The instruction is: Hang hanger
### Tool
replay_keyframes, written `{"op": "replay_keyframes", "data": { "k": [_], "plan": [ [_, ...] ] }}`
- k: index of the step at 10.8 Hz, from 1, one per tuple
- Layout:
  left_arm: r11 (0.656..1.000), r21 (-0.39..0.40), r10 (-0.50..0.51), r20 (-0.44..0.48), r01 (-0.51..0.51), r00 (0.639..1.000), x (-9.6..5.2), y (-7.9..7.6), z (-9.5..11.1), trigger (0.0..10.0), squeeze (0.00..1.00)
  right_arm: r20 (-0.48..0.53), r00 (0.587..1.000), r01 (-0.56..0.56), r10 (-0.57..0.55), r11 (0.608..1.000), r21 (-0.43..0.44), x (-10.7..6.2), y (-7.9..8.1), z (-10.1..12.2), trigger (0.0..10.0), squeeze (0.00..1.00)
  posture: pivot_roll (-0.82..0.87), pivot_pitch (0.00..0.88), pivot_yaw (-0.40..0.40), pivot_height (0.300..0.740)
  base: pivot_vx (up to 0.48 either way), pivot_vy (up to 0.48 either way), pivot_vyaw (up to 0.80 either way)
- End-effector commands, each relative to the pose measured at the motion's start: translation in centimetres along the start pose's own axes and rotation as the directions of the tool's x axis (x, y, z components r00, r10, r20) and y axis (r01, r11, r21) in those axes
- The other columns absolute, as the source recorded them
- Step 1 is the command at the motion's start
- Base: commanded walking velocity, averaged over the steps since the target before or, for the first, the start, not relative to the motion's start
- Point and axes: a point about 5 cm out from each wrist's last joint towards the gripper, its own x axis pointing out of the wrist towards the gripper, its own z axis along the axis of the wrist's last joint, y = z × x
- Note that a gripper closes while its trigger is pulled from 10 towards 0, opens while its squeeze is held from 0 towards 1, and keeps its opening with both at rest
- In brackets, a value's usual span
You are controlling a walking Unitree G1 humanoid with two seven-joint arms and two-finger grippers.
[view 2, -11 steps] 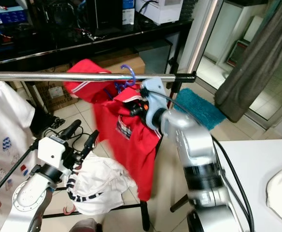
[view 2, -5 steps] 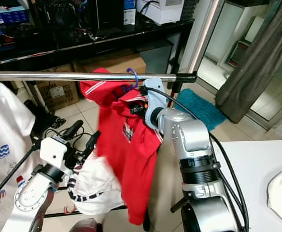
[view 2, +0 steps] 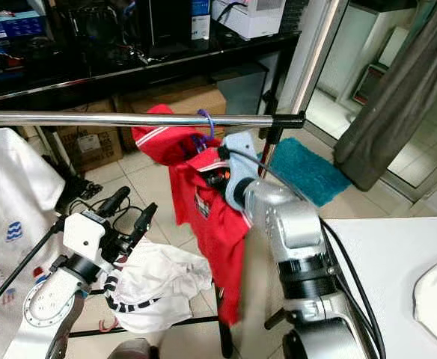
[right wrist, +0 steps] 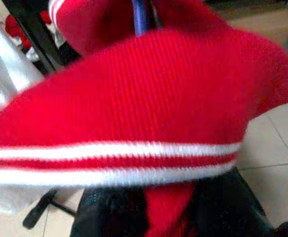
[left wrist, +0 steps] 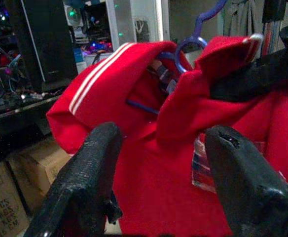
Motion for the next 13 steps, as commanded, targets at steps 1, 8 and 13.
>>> {"op": "replay_keyframes", "data": {
  "k": [1, 8, 13],
  "plan": [
    [1.000, 0.005, -0.013, -0.005, 0.013, 1.000, 0.0, -0.3, -0.2, 10.0, 0.00, -0.041, 0.999, 0.004, -0.004, 1.000, -0.001, 0.0, -0.5, -1.1, 10.0, 0.00, 0.18, 0.000, -0.034, 0.736, 0.000, 0.000, 0.00],
    [0.999, -0.032, 0.029, -0.007, -0.030, 1.000, -0.3, -0.1, -0.6, 10.0, 0.00, 0.042, 0.989, -0.143, 0.144, 0.989, -0.030, -1.4, -0.1, -2.5, 10.0, 1.00, 0.17, 0.000, -0.038, 0.736, 0.000, 0.000, 0.00],
    [0.999, -0.032, 0.029, -0.007, -0.030, 1.000, -0.3, -0.1, -0.6, 10.0, 0.00, 0.042, 0.989, -0.143, 0.144, 0.989, -0.030, -1.4, -0.1, -2.5, 10.0, 1.00, 0.17, 0.000, -0.038, 0.736, 0.000, 0.000, 0.00]
  ]
}}
